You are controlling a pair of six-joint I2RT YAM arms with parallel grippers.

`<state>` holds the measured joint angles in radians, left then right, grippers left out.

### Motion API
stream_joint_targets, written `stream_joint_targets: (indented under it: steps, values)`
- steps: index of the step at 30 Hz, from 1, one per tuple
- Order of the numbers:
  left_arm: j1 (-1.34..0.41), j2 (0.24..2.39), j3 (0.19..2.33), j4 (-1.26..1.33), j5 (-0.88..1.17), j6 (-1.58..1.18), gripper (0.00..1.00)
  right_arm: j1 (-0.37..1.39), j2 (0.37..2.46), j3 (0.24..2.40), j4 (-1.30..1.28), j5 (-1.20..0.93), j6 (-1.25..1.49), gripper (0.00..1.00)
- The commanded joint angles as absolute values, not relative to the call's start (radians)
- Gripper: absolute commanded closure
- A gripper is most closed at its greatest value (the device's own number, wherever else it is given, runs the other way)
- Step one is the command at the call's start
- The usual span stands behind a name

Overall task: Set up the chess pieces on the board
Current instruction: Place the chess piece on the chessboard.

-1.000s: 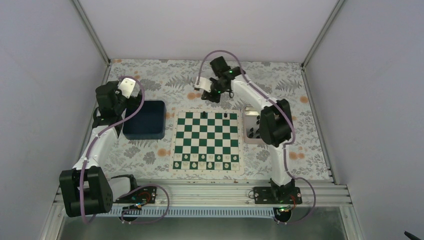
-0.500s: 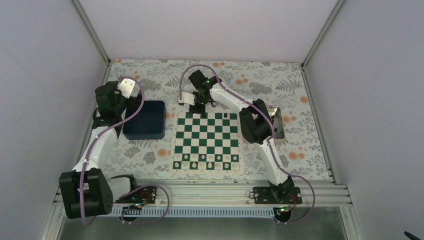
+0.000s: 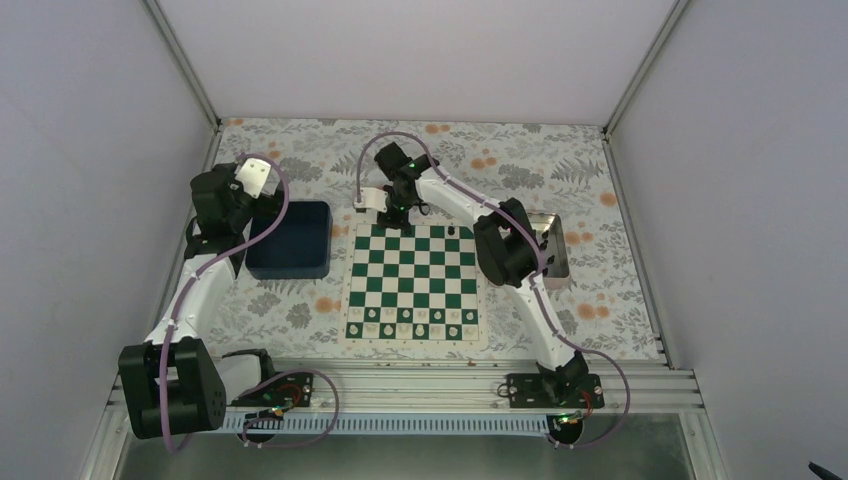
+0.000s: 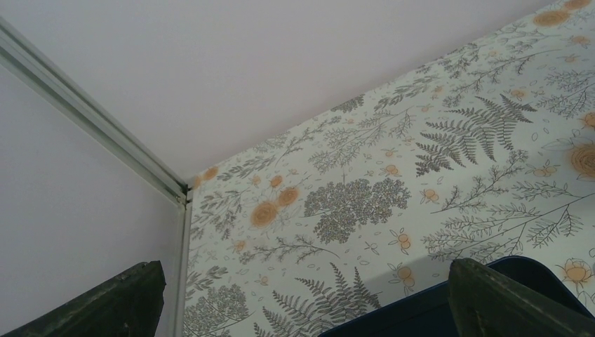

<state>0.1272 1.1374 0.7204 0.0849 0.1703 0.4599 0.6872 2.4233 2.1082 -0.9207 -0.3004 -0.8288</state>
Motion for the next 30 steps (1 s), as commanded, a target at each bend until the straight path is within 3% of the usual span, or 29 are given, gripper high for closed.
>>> stream_joint_targets:
  steps: [1, 20, 26, 30]
  values:
    - [0.132, 1.118, 0.71, 0.118, 0.195, 0.454, 0.0, 0.707, 2.453, 2.148, -0.925, -0.301, -0.827, 0.87]
    - [0.132, 1.12, 0.704, 0.121, 0.199, 0.456, 0.0, 0.71, 2.481, 2.14, -0.91, -0.295, -0.829, 0.86]
    - [0.132, 1.124, 0.704, 0.123, 0.202, 0.457, 0.0, 0.71, 2.455, 2.12, -0.903, -0.301, -0.828, 0.68]
    - [0.132, 1.123, 0.704, 0.123, 0.201, 0.457, 0.0, 0.709, 2.392, 2.088, -0.878, -0.304, -0.821, 0.62]
